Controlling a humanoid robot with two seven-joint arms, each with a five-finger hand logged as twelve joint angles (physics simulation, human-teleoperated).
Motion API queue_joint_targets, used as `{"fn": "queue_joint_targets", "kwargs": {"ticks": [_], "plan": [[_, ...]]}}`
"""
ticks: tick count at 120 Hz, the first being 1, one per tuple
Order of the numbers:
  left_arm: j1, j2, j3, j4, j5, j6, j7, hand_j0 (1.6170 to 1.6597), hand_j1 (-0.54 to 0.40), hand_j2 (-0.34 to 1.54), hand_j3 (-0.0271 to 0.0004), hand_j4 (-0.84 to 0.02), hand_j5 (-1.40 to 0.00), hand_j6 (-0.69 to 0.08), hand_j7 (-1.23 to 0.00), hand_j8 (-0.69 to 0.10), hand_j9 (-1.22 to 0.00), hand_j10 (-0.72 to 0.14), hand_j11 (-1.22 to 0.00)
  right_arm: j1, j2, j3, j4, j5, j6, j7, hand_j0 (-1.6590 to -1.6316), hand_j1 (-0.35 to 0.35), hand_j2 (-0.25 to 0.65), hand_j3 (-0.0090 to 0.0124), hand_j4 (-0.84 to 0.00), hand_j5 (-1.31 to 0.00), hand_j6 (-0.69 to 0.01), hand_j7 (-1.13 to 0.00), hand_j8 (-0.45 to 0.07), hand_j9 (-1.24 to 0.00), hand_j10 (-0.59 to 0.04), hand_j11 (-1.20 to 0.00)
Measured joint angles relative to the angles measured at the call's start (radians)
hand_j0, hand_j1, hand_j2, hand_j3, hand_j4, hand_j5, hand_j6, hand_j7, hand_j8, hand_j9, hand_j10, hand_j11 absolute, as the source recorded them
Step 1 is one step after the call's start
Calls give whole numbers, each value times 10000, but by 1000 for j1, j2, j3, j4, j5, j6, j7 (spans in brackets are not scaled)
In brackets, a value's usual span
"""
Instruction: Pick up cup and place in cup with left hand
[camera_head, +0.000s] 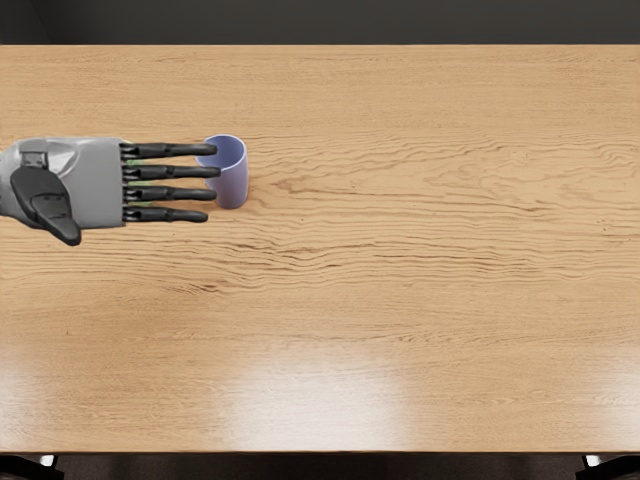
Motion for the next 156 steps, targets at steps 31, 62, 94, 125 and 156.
{"fn": "queue_joint_targets", "kwargs": {"ticks": [31,62,94,125,156], "plan": [[-21,0,1,-10,-6,0,0,16581,3481,-12,0,52,7,60,5,53,3,37,2,7,0,-9,1,-1,0,2,-16581,-3203,-49,0,-237,-311,-236,-311,-237,-311,-238,-311],[-183,-236,19,43,233,1,0,16581,3485,-7,0,35,5,41,3,37,2,26,1,13,0,-12,2,-2,0,1,-16581,-3202,-49,0,-238,-311,-237,-311,-237,-311,-238,-311],[-472,-367,150,167,652,1,0,16581,3488,-5,0,6,1,8,1,7,1,5,1,19,0,-12,5,-2,0,0,-16581,-3203,-49,0,-237,-311,-237,-311,-237,-311,-238,-311],[-583,-503,201,281,1047,18,0,16581,3490,-1,0,-15,-2,-19,-1,-16,0,-11,0,25,0,-10,7,-2,0,0,-16581,-3203,-49,0,-238,-311,-238,-311,-238,-311,-239,-311],[-592,-547,356,343,1144,127,0,16581,3491,0,0,-21,-3,-27,-2,-24,-1,-16,0,26,0,-10,8,-2,0,0,-16581,-3203,-49,0,-238,-311,-237,-311,-238,-311,-238,-311]]}}
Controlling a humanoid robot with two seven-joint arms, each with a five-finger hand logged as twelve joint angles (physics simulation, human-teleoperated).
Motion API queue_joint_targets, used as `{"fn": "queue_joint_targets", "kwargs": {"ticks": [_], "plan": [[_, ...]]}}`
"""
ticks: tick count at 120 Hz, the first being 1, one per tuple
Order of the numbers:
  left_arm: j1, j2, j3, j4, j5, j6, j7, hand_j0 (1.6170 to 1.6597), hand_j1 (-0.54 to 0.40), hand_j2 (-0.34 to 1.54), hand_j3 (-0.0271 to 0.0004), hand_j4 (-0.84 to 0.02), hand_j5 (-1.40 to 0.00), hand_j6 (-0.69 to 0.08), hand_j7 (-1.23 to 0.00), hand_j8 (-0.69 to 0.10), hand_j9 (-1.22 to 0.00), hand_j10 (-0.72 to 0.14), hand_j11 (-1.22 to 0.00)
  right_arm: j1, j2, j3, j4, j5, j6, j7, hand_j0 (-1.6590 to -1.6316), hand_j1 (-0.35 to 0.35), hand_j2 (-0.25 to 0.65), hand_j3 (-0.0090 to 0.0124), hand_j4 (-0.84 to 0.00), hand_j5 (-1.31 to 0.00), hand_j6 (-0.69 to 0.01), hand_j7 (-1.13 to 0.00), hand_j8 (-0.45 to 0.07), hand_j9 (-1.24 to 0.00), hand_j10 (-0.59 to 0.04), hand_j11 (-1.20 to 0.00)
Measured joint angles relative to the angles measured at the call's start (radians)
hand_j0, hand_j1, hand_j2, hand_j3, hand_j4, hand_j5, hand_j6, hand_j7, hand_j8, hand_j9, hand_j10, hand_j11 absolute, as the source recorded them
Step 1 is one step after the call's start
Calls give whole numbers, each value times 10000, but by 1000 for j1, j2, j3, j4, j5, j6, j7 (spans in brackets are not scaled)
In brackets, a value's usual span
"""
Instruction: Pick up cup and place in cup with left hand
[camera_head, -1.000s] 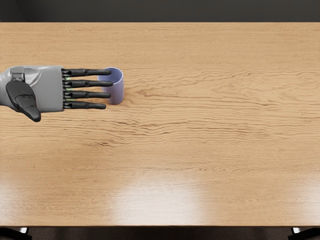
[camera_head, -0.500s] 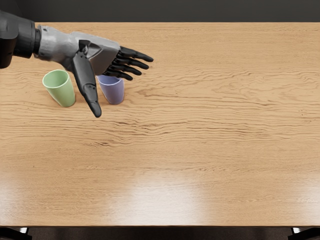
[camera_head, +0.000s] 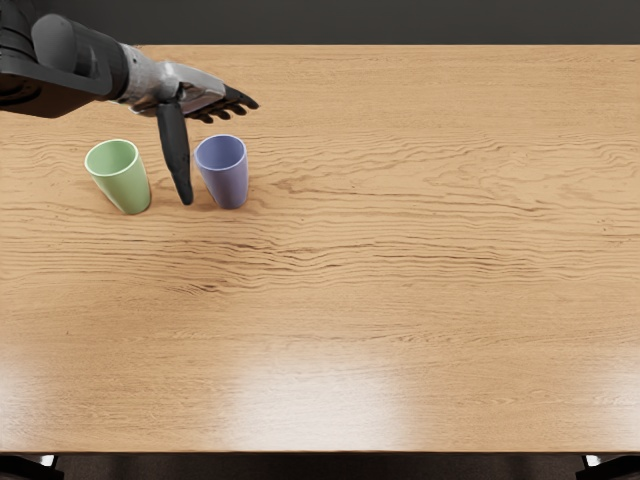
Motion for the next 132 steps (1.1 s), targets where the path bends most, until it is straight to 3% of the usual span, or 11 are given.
{"fn": "queue_joint_targets", "kwargs": {"ticks": [37,50,88,132], "plan": [[35,-59,67,51,56,167,0,16581,3367,25,0,-133,-141,-141,-139,-138,-138,-127,-137,0,0,0,-1,0,0,0,-16581,-3203,-49,0,-238,-311,-238,-311,-238,-311,-239,-311],[61,-136,73,98,152,208,0,16581,3309,38,0,-184,-207,-193,-205,-190,-204,-179,-203,0,0,0,-1,0,0,0,-16581,-3202,-49,0,-239,-311,-238,-311,-239,-311,-239,-311],[61,-245,75,276,284,230,0,16581,3125,72,0,-339,-408,-349,-407,-345,-405,-334,-404,0,0,0,-1,0,0,0,-16581,-3202,-49,0,-239,-311,-238,-311,-238,-311,-239,-311],[81,-309,83,384,296,230,0,16581,2803,128,0,-611,-760,-621,-758,-617,-757,-605,-756,0,0,0,-2,0,0,0,-16581,-3202,-49,0,-239,-311,-238,-311,-239,-311,-239,-311]]}}
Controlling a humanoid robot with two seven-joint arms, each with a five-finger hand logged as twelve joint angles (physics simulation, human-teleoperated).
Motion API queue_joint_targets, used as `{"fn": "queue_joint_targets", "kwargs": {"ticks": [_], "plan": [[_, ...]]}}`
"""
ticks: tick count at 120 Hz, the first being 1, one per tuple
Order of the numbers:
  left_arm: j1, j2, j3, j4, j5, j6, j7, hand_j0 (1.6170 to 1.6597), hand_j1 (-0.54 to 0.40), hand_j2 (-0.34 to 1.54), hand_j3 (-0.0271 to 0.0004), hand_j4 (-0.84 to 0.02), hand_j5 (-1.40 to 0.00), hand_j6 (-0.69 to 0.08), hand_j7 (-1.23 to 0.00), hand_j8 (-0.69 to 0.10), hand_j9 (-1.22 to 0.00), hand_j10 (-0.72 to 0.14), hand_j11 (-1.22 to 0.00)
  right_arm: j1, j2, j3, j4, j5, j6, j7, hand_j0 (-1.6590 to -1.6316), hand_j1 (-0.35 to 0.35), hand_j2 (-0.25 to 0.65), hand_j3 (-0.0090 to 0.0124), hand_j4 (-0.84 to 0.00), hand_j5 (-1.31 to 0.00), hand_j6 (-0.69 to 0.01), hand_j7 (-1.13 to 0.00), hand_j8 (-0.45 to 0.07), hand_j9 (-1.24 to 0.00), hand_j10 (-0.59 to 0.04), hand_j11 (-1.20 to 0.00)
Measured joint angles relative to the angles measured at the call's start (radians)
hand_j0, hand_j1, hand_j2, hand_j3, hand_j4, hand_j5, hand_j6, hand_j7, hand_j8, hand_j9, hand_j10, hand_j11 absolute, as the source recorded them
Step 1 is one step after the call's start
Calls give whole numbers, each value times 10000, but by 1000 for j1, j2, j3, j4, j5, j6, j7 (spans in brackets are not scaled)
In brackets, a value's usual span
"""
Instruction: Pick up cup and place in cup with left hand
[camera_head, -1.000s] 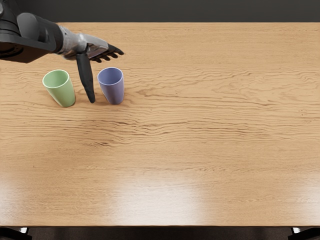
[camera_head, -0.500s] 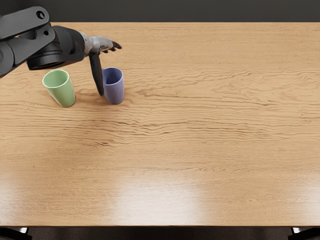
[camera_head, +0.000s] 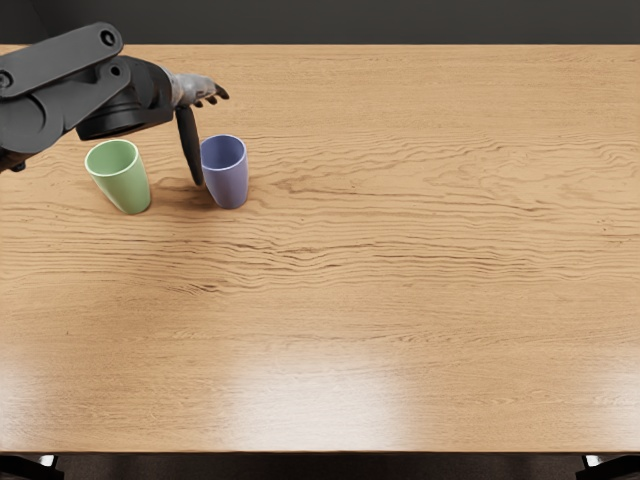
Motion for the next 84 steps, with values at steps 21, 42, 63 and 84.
{"fn": "queue_joint_targets", "kwargs": {"ticks": [21,42,63,84], "plan": [[23,-34,1,22,0,1,0,16581,2649,154,0,-739,-926,-749,-924,-746,-923,-733,-922,1,0,1,0,0,0,0,-16581,-3202,-49,0,-239,-311,-238,-311,-238,-311,-239,-311],[21,-64,1,30,0,1,0,16581,2461,185,0,-894,-1129,-905,-1127,-901,-1126,-889,-1125,4,0,1,0,0,0,0,-16581,-3202,-49,0,-239,-311,-238,-311,-238,-311,-239,-311],[20,-97,14,72,0,1,0,16581,2219,226,0,-1095,-1392,-1105,-1390,-1102,-1389,-1090,-1388,6,0,1,0,0,1,0,-16581,-3202,-49,0,-239,-311,-238,-311,-239,-311,-239,-311],[17,-116,34,127,1,1,0,16581,2115,244,0,-1180,-1504,-1190,-1502,-1187,-1501,-1175,-1501,7,0,2,1,0,1,0,-16581,-3202,-49,0,-239,-311,-239,-311,-239,-311,-239,-311]]}}
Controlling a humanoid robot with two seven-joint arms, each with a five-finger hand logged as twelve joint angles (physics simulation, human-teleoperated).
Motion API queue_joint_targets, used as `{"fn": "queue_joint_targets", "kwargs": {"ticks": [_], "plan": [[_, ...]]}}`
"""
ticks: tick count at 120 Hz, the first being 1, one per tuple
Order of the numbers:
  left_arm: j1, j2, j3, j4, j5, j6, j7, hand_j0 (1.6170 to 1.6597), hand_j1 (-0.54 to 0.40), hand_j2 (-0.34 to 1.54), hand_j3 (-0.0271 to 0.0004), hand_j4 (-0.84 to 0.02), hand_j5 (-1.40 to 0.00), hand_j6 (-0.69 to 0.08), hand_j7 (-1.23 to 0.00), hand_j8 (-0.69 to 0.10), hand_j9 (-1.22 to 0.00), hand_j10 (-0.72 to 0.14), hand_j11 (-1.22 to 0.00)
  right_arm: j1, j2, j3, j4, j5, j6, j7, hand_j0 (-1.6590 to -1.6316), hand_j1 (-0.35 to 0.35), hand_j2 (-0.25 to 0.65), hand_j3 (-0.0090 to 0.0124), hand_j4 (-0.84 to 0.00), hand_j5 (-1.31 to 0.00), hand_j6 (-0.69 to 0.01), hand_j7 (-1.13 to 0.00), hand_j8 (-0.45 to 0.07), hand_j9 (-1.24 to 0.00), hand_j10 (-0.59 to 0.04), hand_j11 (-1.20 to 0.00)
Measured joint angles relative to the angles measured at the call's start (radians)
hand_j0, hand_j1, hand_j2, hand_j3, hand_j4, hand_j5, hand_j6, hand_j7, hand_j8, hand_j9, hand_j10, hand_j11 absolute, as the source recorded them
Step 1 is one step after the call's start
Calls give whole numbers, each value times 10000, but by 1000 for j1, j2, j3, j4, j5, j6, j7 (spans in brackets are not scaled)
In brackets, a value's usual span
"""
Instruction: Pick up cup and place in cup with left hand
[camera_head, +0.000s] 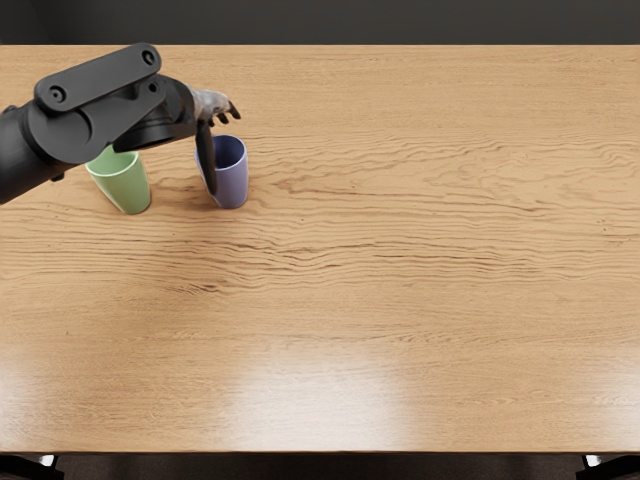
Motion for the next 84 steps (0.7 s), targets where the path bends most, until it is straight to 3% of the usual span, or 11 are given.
{"fn": "queue_joint_targets", "kwargs": {"ticks": [84], "plan": [[6,-58,41,90,0,0,0,16581,959,438,0,-2144,-2758,-2153,-2756,-2150,-2755,-2139,-2754,0,0,0,1,0,2,0,-16581,-3202,-49,0,-239,-311,-239,-311,-239,-311,-239,-311]]}}
